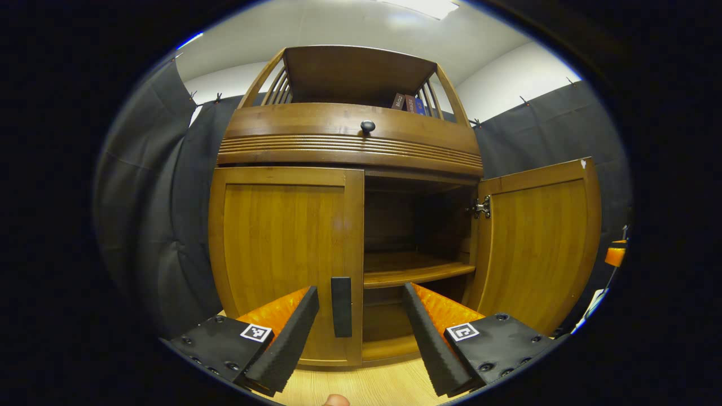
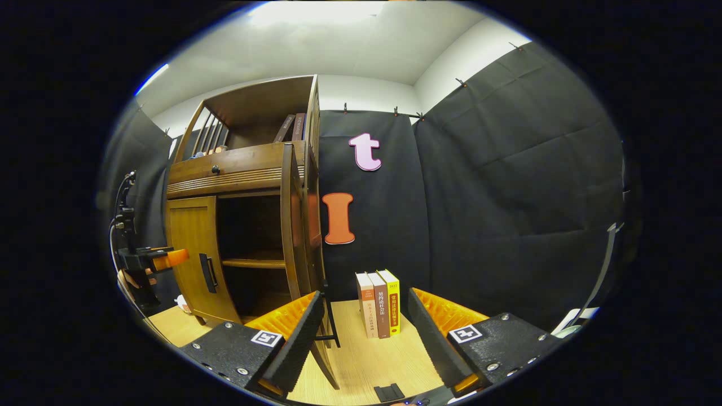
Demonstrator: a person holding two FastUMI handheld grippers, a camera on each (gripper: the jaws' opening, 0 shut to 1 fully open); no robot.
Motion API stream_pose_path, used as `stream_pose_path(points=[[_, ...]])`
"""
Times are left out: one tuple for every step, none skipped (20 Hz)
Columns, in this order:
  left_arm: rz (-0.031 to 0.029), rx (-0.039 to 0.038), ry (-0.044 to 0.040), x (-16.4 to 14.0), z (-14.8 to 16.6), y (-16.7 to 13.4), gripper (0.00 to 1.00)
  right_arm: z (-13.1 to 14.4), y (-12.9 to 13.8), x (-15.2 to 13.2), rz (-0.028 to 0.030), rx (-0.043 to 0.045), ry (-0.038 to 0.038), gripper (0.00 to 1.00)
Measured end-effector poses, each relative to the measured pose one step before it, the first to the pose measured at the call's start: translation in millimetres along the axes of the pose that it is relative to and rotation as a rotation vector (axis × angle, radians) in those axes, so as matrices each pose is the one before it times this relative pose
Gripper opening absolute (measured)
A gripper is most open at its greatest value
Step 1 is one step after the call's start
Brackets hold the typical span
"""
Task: Open the right door of the double-door shoe cabinet with the right hand, and open the left door with the left hand.
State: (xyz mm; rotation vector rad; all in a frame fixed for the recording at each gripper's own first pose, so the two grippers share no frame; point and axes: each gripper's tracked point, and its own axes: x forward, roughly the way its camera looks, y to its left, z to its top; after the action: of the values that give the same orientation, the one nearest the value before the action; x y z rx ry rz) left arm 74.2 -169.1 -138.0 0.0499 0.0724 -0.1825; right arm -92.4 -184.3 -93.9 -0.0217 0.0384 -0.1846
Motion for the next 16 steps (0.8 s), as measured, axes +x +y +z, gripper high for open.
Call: stream_pose_path(points=[[-0.00281,-0.00182,0.00227,4.65,-4.39,-1.26,0.94,-2.26,-1.82,1.78,-0.0022,-0.00063,-0.00283,0.92],[0.00397,0.00202,0.0027,4.95,-4.63,0.78,0.94,0.68,-0.2,-1.21,-0.00345,-0.00027,-0.00269,0.92],[0.00849,0.00345,0.00728,4.16,-5.08,2.78,0.97,0.76,0.3,-1.01,-0.00073,-0.00207,-0.00459,0.92],[0.00735,0.00268,0.01262,4.34,-6.18,1.65,0.94,0.05,0.94,-1.45,-0.00172,-0.00311,-0.00496,0.92],[0.0081,0.00201,0.01155,5.69,-6.65,0.32,0.94,1.31,-0.92,-0.77,-0.00127,-0.00536,-0.00428,0.92],[0.00854,0.00167,0.00989,3.87,-5.31,2.2,0.94,0.12,0.02,-1.21,-0.00176,-0.00596,-0.00419,0.92],[0.00629,0.00241,0.01217,5.55,-4.72,1.77,0.96,0.51,0.7,-0.51,-0.00001,-0.00366,-0.0038,0.92],[0.00395,-0.0007,0.01075,7.03,-8.54,-0.38,0.97,0.52,1.99,-1.02,0.00401,-0.00181,-0.00309,0.92],[0.00217,-0.00208,0.01152,6.73,-5.14,0.67,0.97,0.56,1.28,-0.3,0.00471,-0.00021,-0.00352,0.92],[0.00107,-0.00207,0.0118,5.65,-5.26,0.75,0.97,0.37,0.97,-0.92,0.00393,-0.00142,-0.00414,0.92],[0.00548,-0.00223,0.01254,5.23,-6.18,2.38,0.97,0.32,0.01,1.11,0.00013,-0.0023,-0.00262,0.92],[0.00749,-0.00369,0.01104,5.53,-4.93,3.32,0.97,-2.84,0.09,0.35,-0.00095,-0.00361,0.00158,0.92],[0.00595,-0.00446,0.00764,5.78,-4.46,2.44,0.96,-2.64,0.18,0.96,0.00138,-0.00328,0.00395,0.92],[0.00576,-0.00168,0.0037,4.76,-4.1,1.8,0.96,-2.63,0.87,-0.29,0.00303,-0.00124,0.00525,0.92],[0.00811,0.00359,-0.00414,4.31,-1.28,3.63,0.95,-1.66,1.55,0.84,0.00557,0.00128,0.00433,0.92],[0.00925,0.00832,-0.00312,2.83,-1.57,2.78,0.94,-0.85,1.47,0.84,0.00654,0.00244,0.00195,0.92]])
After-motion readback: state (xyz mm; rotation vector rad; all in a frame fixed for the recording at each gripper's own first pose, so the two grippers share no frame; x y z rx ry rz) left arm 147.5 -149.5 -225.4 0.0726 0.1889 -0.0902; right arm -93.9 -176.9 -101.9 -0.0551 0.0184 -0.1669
